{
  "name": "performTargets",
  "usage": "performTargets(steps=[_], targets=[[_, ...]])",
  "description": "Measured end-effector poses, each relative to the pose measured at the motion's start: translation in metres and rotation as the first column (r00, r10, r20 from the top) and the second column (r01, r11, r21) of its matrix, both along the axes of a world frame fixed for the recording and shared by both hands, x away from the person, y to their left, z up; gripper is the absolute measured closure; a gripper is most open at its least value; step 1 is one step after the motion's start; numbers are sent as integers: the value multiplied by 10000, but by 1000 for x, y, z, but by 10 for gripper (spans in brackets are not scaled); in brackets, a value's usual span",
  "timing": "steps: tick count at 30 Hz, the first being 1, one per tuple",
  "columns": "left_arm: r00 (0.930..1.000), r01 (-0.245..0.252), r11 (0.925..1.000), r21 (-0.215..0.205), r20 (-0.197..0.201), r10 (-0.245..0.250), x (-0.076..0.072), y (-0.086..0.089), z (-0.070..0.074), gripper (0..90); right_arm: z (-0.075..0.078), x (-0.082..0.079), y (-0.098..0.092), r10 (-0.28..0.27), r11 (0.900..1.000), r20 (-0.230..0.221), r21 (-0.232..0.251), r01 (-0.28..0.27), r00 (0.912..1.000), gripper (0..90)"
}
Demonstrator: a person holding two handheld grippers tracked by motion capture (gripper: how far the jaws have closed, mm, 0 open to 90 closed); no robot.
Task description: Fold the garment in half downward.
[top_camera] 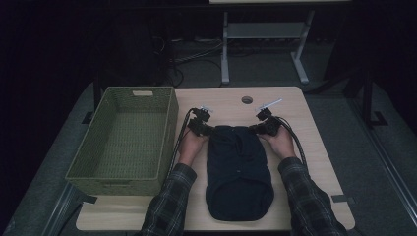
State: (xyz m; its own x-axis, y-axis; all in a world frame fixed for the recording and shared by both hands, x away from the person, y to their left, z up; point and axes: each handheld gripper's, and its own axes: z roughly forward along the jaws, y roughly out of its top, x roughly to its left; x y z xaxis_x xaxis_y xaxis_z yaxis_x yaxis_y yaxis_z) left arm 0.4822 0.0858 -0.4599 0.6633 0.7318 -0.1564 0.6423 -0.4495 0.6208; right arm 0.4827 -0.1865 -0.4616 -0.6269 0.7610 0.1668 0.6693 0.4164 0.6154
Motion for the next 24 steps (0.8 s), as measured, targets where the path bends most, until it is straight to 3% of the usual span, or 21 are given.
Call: performTargets(steps=[5, 7, 15, 19, 21, 24], targets=[[9997, -226, 9997, -136, 47, 227, -2, 3, 2, 827, 3, -1, 3, -84, 9996, 92, -262, 86, 9999, 866], [9994, -315, 9988, -380, 150, 320, -3, 5, 6, 830, 6, -1, 3, -113, 9993, 225, -350, 121, 9997, 868], [9950, -408, 9963, -758, 880, 474, -8, 8, 29, 831, 29, -3, -4, -358, 9991, 722, 263, 339, 9967, 868], [9908, -488, 9950, -876, 1215, 593, -9, 8, 41, 831, 43, -3, -3, -288, 9995, 967, 186, 272, 9949, 868], [9884, -550, 9938, -966, 1360, 679, -10, 9, 46, 830, 52, -5, -3, -290, 9994, 1316, 217, 264, 9909, 868], [9844, -607, 9915, -1149, 1576, 785, -11, 9, 55, 830, 59, -5, -5, -291, 9987, 1353, 454, 231, 9904, 867]])
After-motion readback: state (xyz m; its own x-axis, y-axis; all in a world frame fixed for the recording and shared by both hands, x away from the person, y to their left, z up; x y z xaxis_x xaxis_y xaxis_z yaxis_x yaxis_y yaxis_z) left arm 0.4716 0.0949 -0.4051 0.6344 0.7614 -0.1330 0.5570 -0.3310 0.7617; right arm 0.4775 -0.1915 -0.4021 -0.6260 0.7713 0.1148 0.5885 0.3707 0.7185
